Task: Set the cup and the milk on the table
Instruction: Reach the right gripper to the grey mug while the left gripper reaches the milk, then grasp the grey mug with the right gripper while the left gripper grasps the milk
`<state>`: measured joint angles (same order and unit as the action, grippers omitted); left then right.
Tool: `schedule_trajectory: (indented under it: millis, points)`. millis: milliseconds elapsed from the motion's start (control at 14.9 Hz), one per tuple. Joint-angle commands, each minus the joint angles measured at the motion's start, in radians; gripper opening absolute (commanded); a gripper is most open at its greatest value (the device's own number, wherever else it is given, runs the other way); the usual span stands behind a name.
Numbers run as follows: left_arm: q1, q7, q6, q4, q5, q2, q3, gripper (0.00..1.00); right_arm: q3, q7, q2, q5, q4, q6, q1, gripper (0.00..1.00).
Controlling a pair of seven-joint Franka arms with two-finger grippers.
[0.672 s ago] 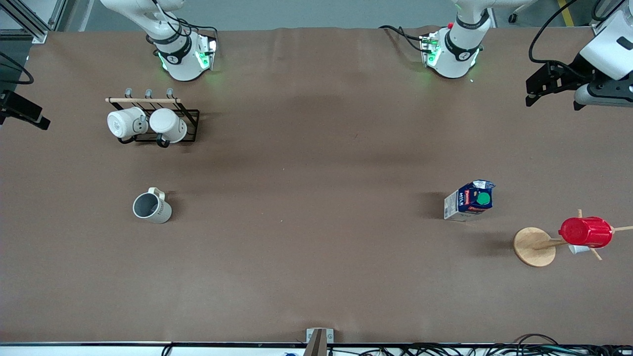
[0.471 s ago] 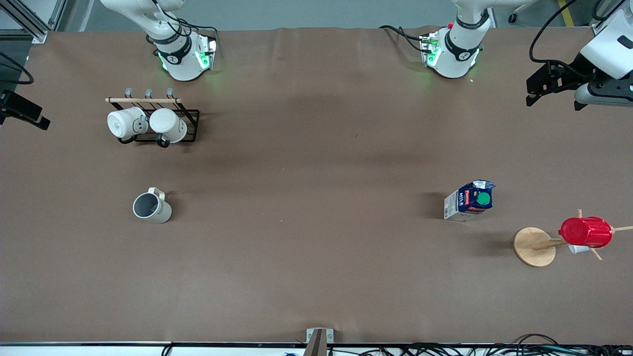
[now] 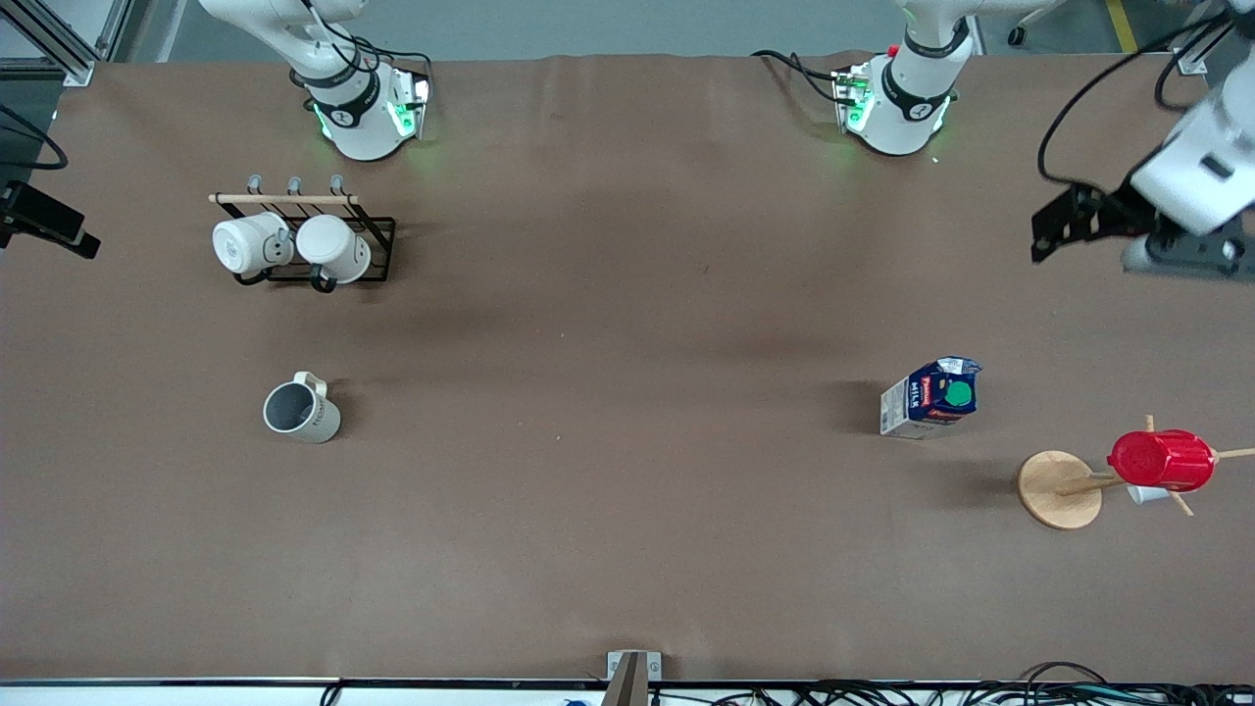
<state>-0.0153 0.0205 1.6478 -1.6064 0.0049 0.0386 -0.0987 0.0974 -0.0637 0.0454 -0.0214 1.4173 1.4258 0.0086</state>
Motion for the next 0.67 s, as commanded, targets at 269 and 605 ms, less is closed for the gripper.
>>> schedule_trajectory:
  millis: [269,605]
  points:
    - [0.018,0.042,0.252,-0.121,-0.006,0.148,-0.003,1.00,-0.008,0.099,0.017,-0.002,0.407,0.480,-0.018,1.00]
    - [0.020,0.107,0.357,-0.176,-0.008,0.231,-0.003,1.00,-0.008,0.156,0.123,0.006,0.604,0.815,-0.012,1.00]
